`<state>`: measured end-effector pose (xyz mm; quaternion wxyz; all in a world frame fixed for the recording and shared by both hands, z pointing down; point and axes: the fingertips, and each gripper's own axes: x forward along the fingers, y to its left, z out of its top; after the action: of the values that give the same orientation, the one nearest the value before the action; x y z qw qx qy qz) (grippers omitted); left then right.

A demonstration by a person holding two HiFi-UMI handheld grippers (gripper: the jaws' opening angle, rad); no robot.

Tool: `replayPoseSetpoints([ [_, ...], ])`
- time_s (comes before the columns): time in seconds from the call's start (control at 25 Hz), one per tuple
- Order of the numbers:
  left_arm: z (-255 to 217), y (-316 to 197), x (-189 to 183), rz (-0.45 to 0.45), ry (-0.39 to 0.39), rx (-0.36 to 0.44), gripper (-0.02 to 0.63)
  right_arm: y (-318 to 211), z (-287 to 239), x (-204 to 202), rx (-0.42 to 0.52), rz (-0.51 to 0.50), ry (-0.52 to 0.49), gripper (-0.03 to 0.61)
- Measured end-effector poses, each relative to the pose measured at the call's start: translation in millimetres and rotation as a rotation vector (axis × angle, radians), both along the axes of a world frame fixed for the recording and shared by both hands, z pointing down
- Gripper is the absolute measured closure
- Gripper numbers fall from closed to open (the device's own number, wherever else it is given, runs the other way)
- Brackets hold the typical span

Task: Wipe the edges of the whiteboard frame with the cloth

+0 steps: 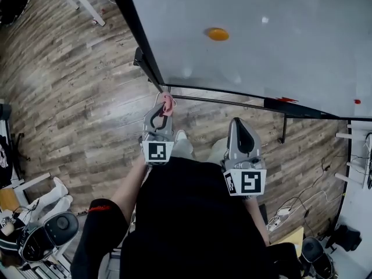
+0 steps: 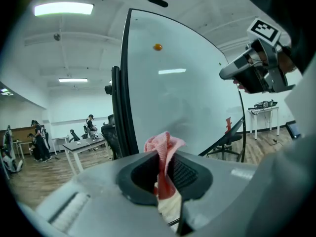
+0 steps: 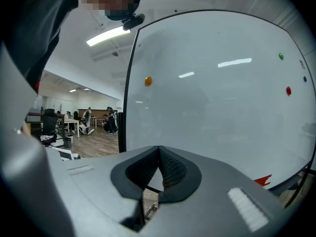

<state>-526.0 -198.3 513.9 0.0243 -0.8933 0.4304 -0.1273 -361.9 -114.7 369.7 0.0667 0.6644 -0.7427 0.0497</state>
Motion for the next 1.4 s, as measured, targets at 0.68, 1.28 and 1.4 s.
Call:
replayPoseSetpoints([
  [0.68,82.4,-44.3,-5.3,-0.150,-0.117,-0.140,0.568,-37.7,12.5,23.5,-0.053,-0.076,-0.006,0.577],
  [1.28,121.5,-58.6,0.7,-0.121,-0.197,-0.200,0.568,-44.8,34.3,20.1,-0.097,-0.118,-0.001,0.577],
  [1.4,123.6,-59.8,5.3,-0.124,-0.197,-0.210,0.568,-45.7,44.5,24.0,-0.122,-0.127,0.006,0.577],
])
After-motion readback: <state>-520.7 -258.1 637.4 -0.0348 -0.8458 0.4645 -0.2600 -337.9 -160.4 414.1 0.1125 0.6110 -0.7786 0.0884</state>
